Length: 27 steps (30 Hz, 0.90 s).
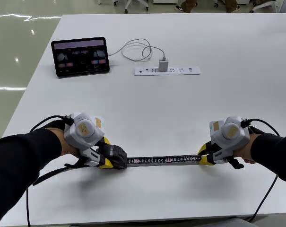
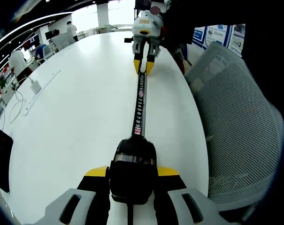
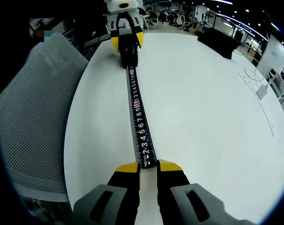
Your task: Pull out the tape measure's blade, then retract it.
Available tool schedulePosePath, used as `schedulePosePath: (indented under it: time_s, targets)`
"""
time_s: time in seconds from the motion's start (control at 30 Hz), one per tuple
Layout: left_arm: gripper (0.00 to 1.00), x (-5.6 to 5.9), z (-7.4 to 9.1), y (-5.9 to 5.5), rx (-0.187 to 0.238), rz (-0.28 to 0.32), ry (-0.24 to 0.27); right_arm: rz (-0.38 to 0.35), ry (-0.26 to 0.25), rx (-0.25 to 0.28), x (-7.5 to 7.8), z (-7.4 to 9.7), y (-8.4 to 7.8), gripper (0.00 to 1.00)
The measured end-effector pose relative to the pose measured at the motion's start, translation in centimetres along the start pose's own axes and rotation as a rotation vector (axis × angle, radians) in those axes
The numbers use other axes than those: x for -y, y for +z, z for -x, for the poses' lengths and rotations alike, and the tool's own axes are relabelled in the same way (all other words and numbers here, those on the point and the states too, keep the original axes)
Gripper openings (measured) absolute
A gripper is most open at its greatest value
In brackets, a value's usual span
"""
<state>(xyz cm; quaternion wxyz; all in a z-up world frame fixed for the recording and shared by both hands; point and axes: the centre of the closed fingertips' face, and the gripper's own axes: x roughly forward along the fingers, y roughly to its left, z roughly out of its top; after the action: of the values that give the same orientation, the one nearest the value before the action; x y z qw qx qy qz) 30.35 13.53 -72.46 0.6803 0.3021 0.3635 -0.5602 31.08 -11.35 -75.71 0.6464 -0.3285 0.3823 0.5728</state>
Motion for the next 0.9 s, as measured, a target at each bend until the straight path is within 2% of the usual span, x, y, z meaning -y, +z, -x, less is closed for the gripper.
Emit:
schedulePosePath:
  time_s: [0.9]
  targets:
    - [0.32,0.07,0.06,0.08,-0.001,-0.005,0.0,-0.014,0.001,-0.002,0.09,0.29,-0.48,0.08]
